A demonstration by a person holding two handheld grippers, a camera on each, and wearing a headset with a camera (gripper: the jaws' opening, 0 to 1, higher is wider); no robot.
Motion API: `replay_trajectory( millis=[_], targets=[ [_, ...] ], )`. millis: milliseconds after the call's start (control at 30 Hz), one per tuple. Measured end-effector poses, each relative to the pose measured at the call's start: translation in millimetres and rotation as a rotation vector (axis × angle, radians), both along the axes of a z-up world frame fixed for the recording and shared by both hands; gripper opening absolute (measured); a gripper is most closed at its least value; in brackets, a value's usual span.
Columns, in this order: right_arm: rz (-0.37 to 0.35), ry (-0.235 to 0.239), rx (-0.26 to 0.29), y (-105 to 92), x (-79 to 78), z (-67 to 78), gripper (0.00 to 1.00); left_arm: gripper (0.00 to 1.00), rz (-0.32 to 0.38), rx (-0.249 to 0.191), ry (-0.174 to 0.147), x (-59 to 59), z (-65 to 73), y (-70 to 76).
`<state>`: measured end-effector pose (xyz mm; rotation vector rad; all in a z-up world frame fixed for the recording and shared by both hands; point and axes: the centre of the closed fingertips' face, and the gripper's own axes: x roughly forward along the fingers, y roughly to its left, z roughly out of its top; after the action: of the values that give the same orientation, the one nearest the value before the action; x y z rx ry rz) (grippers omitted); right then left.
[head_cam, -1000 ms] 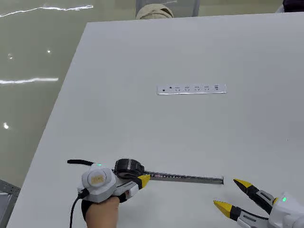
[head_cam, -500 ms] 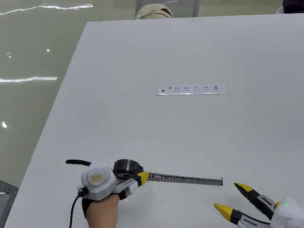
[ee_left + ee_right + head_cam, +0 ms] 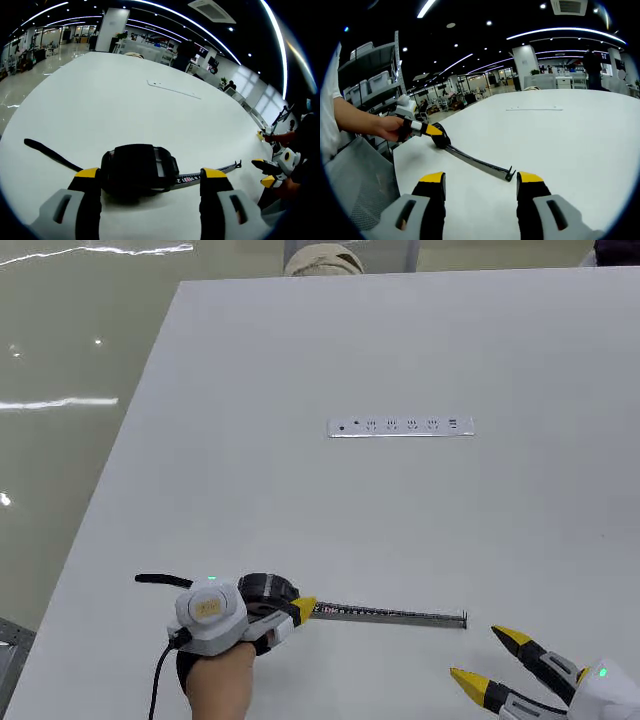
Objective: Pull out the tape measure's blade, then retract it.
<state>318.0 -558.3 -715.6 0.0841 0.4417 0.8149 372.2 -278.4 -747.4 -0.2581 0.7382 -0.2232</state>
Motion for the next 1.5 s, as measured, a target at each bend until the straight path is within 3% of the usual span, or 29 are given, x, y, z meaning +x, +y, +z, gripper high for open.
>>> replay_trajectory(
  millis=[333, 733, 933, 1500],
  targets=[
    [0.008, -0.003, -0.004, -1.2, 4.3, -0.8, 0.57, 0.79, 0.021, 0.034, 0.005, 0.5, -2.2, -0.6],
    [0.069, 0.003, 0.003, -2.5, 5.5, -1.5, 0.57, 0.81, 0.074, 0.068, 0.012, 4.1, -4.1, -0.3],
    [0.092, 0.002, 0.011, -3.5, 8.9, -2.2, 0.57, 0.77, 0.091, 0.105, 0.015, 3.6, -6.0, 4.2],
    [0.126, 0.019, -0.018, -10.0, 15.0, -10.6, 0.55, 0.71, 0.126, 0.141, 0.020, 4.2, -6.5, 8.6]
  ],
)
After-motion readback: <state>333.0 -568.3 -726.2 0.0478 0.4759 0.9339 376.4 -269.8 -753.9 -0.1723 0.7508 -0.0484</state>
